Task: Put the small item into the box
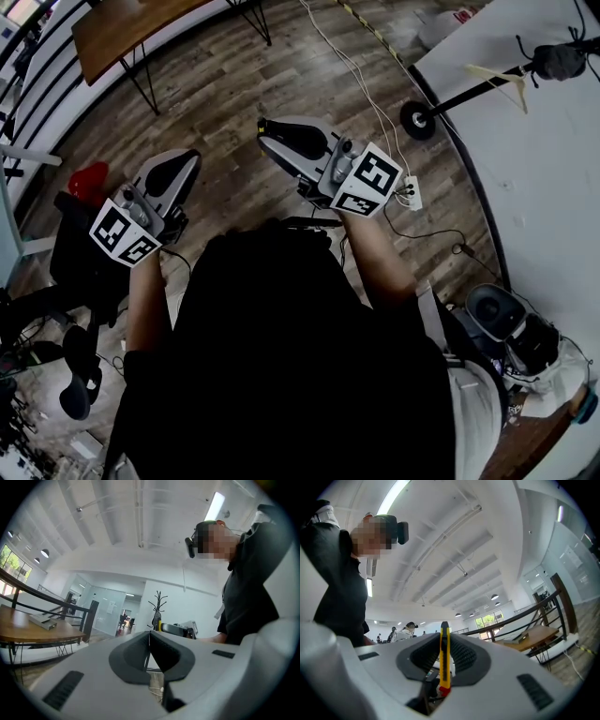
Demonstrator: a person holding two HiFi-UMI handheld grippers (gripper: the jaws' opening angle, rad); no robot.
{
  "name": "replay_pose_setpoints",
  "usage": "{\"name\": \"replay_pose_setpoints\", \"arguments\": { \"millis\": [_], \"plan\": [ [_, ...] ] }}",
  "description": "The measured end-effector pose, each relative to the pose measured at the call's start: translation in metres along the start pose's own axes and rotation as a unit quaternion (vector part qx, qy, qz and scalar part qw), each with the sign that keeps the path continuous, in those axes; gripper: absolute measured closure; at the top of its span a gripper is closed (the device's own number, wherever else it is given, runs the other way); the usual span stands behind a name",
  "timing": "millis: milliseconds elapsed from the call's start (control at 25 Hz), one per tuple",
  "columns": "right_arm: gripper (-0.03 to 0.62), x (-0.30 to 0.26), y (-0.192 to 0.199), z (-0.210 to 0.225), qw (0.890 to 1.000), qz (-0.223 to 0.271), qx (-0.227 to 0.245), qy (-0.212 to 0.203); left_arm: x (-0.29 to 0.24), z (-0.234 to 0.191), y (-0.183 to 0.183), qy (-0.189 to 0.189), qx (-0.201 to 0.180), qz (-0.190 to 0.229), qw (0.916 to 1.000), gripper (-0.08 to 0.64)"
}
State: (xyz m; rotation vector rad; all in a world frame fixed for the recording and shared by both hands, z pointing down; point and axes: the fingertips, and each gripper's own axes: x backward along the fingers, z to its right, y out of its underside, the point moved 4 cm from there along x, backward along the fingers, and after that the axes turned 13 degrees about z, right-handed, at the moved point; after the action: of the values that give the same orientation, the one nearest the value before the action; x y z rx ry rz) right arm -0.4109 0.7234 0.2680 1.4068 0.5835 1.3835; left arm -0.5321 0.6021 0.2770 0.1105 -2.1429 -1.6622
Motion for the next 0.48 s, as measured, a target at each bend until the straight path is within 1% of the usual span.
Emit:
{"name": "replay_pose_setpoints", "arguments": {
  "millis": [80,200,360,480],
  "plan": [
    [0.52,0.008,0.0,0.004,1.0,0.001,-0.004,0.003,-0.005,0.002,0.004,0.004,0.003,-0.005,1.0,0.543],
    [0.52,0.02,-0.001,0.013,1.0,0.0,-0.011,0.005,-0.014,-0.003,0.01,-0.003,0.007,-0.011,0.9999,0.544],
    [0.52,0.024,0.004,0.028,1.0,-0.007,-0.02,0.009,-0.025,-0.011,0.015,-0.009,0.011,-0.005,0.9999,0.543],
    [0.52,0.014,0.016,0.04,0.999,-0.012,-0.03,0.013,-0.021,-0.025,0.02,0.004,0.034,-0.005,0.9994,0.545]
  ]
}}
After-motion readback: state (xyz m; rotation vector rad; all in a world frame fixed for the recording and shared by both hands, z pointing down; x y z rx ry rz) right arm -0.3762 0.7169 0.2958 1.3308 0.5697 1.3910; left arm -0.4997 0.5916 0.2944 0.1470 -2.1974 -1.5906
